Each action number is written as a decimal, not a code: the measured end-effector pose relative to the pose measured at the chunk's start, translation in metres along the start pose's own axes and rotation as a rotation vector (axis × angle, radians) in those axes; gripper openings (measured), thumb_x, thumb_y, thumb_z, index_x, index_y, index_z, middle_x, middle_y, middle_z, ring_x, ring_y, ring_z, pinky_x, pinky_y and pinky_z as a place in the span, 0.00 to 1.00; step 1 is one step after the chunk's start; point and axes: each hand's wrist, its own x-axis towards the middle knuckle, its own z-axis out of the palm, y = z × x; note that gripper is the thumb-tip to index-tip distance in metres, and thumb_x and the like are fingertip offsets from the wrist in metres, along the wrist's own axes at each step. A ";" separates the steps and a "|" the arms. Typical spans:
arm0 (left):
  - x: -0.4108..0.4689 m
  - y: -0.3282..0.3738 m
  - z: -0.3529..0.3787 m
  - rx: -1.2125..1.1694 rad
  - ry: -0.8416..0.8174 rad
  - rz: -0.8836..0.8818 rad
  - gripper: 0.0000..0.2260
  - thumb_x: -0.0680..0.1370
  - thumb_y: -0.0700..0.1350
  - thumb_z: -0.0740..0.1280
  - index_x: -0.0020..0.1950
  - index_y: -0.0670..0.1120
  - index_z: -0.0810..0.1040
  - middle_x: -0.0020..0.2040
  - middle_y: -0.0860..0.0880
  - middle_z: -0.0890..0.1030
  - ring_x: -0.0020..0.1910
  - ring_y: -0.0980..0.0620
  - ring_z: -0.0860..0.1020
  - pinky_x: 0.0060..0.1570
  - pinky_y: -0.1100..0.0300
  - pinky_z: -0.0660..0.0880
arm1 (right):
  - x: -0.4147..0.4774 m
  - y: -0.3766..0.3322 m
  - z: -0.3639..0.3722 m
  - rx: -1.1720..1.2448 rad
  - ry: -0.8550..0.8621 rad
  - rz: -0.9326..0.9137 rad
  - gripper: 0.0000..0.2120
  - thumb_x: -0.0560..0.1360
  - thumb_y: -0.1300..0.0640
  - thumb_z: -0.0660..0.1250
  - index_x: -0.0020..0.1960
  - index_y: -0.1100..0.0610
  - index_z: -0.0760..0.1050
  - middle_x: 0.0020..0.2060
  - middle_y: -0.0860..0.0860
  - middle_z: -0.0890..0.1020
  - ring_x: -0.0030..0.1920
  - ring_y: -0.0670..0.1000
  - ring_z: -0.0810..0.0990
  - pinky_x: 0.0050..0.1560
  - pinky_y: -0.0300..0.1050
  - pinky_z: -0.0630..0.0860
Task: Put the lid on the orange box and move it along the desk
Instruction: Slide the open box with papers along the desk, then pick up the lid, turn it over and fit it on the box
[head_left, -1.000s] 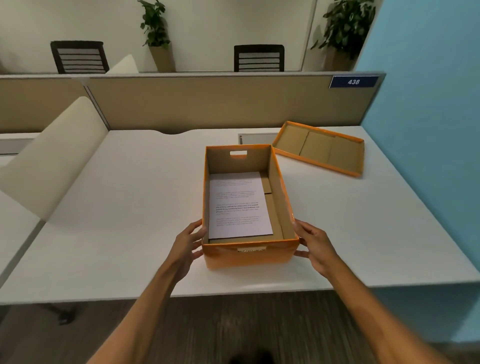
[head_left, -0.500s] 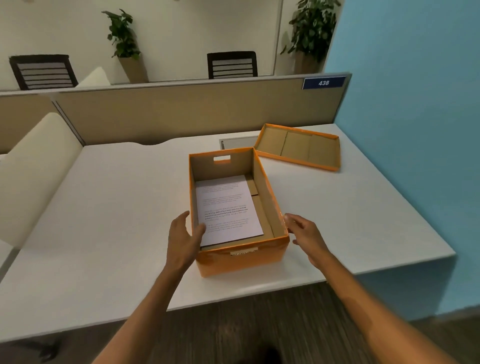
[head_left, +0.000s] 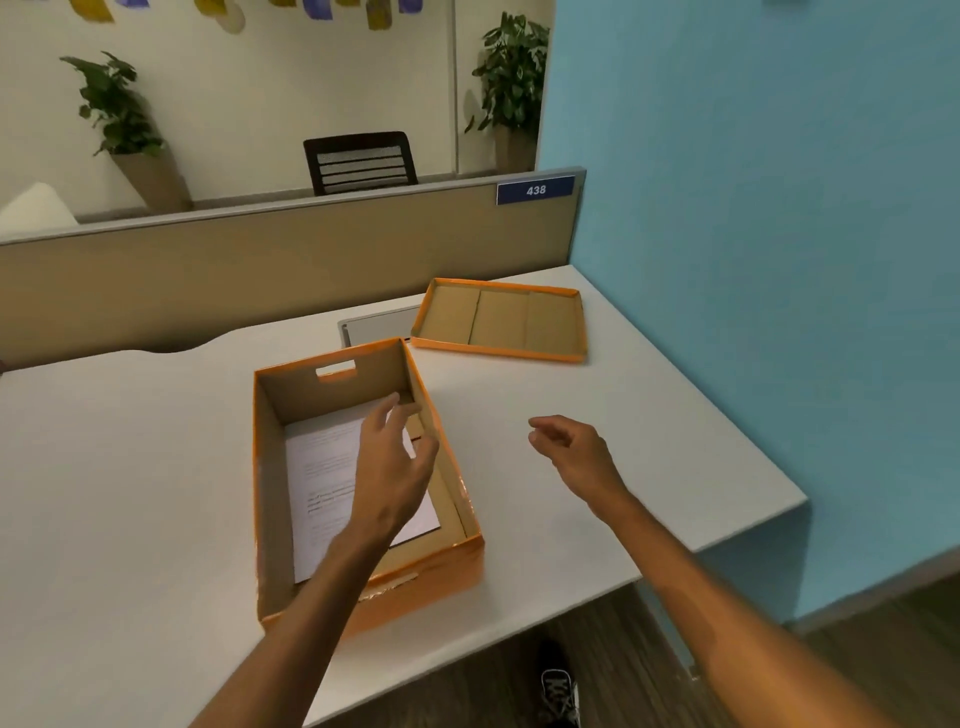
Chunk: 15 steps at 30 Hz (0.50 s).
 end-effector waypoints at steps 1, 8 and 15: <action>0.009 0.008 0.010 -0.006 -0.002 0.012 0.17 0.79 0.48 0.66 0.67 0.47 0.75 0.76 0.45 0.66 0.75 0.47 0.63 0.67 0.55 0.61 | 0.009 0.000 -0.008 0.003 0.009 0.001 0.13 0.76 0.53 0.70 0.60 0.52 0.82 0.51 0.50 0.85 0.53 0.48 0.82 0.56 0.43 0.78; 0.086 0.056 0.098 -0.071 0.018 -0.026 0.17 0.79 0.47 0.66 0.67 0.45 0.75 0.73 0.44 0.70 0.71 0.46 0.68 0.69 0.47 0.68 | 0.099 0.016 -0.065 -0.022 0.027 0.023 0.12 0.77 0.55 0.70 0.59 0.55 0.82 0.52 0.51 0.85 0.53 0.48 0.82 0.57 0.47 0.79; 0.148 0.065 0.187 -0.093 0.020 -0.155 0.20 0.77 0.46 0.66 0.69 0.43 0.73 0.68 0.45 0.74 0.65 0.47 0.74 0.62 0.47 0.75 | 0.195 0.052 -0.112 -0.042 0.031 0.109 0.10 0.77 0.57 0.69 0.57 0.56 0.82 0.50 0.52 0.85 0.52 0.52 0.83 0.57 0.51 0.80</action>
